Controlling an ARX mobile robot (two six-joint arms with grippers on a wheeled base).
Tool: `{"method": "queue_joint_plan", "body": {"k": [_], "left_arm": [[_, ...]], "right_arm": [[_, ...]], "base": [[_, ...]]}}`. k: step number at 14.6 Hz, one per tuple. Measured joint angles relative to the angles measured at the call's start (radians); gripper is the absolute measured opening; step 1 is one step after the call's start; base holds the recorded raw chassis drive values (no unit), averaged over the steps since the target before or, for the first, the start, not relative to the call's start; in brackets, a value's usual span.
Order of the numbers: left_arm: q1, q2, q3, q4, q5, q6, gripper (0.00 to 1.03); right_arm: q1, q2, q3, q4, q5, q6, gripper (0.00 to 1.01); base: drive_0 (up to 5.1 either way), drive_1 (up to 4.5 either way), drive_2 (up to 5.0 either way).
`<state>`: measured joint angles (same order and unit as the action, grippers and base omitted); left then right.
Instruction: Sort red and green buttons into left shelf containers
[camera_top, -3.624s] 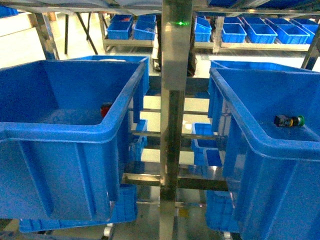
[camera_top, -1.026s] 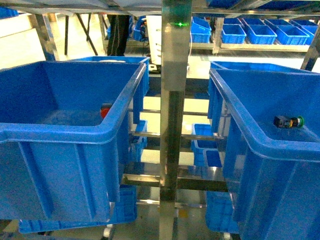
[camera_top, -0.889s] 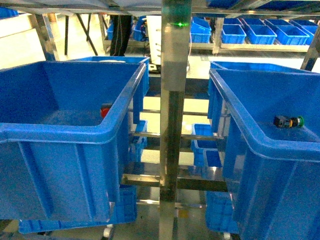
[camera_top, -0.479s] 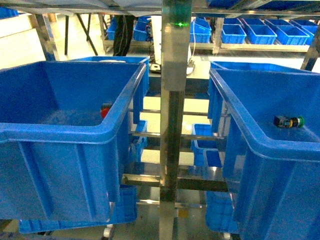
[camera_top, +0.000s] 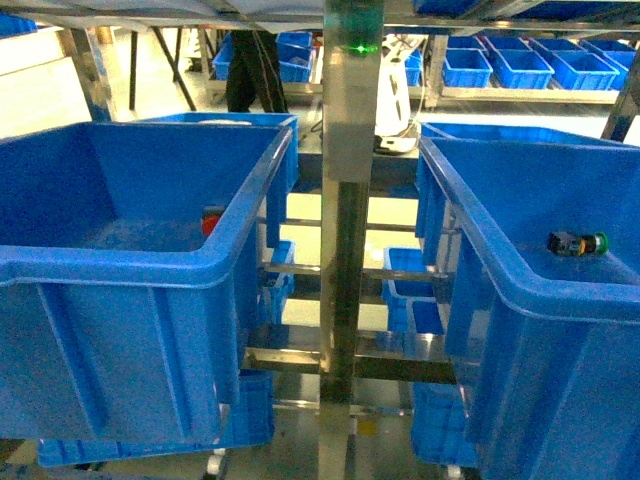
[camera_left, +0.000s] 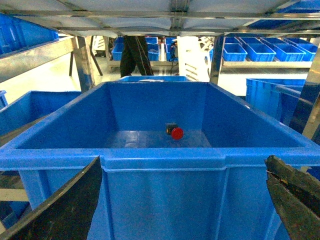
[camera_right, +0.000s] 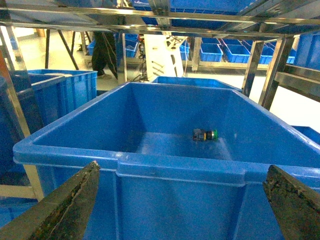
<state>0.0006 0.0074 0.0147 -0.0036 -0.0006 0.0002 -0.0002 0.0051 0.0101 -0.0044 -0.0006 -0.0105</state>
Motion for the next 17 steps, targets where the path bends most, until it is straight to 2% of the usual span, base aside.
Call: {"method": "queue_joint_plan", "body": {"k": [17], "left_arm": [[0.000,0.000,0.000,0.000,0.000,0.000,0.98]], "right_arm": [[0.000,0.000,0.000,0.000,0.000,0.000,0.98]], "base": [[0.0,0.00,0.0]]}}
